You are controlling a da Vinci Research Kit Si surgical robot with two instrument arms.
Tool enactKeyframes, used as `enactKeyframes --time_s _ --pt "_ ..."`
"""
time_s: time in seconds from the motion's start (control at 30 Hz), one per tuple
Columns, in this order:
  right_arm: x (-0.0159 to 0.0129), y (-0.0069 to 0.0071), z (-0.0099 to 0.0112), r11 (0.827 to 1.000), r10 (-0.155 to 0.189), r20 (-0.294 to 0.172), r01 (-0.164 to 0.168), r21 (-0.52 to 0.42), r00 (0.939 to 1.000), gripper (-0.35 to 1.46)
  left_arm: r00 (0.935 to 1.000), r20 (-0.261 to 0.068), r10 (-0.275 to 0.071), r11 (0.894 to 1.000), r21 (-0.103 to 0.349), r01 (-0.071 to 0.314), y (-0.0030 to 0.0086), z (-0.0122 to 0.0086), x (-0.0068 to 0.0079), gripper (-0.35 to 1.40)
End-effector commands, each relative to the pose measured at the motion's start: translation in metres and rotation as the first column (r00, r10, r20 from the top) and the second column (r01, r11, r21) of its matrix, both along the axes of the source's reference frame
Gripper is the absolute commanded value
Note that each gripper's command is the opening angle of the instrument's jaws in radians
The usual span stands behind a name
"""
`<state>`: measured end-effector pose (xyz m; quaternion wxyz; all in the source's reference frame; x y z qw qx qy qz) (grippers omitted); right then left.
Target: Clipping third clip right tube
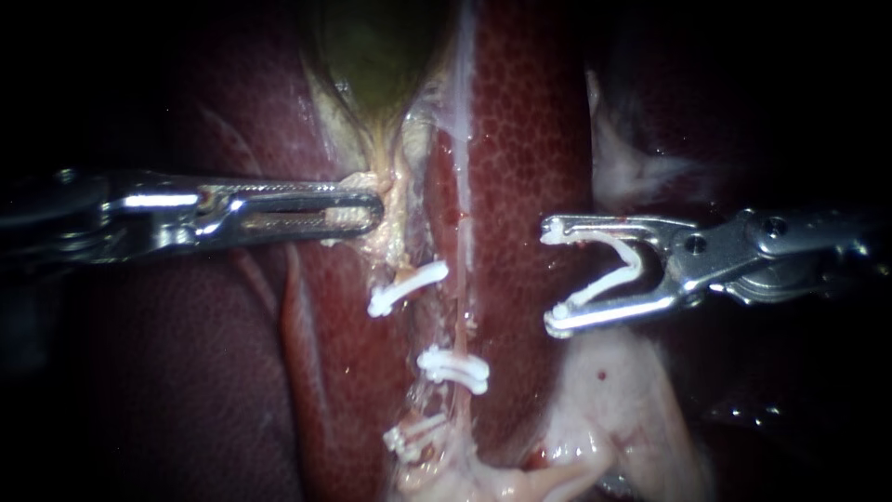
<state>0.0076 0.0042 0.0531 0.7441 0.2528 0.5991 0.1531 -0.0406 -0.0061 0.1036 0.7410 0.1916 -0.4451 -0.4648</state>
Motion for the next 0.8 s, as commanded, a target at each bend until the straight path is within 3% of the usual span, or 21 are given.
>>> enactKeyframes --time_s 0.03,0.17,0.27,0.4,0.8 --pt "0.0 0.0 0.0 1.0 0.0 0.0 0.0 0.0 1.0 0.6 1.0 0.0 0.0 1.0 0.0 0.0 0.0 0.0 0.0 -0.33" --pt "0.0 0.0 0.0 1.0 -0.003 -0.003 0.003 -0.005 1.0 0.6 1.0 0.003 0.003 1.0 0.002 -0.003 0.0002 -0.0003 0.0004 -0.32" --pt "0.0 -0.0001 0.0 1.0 -0.006 -0.005 0.006 -0.004 1.0 0.6 0.9999 0.01 0.011 1.0 0.01 -0.011 0.0009 -0.001 0.0013 -0.32" --pt "0.0 -0.0002 0.0002 1.0 -0.01 -0.009 0.01 -0.004 0.9999 0.6 1.0 -0.004 -0.001 1.0 0.012 0.001 0.0023 -0.0024 0.0029 -0.32" --pt "0.0001 -0.0005 0.0005 1.0 -0.023 -0.019 0.023 -0.003 0.9996 0.6 0.9973 0.01 -0.072 0.997 -0.01 0.073 0.0065 -0.0077 0.0079 -0.3"
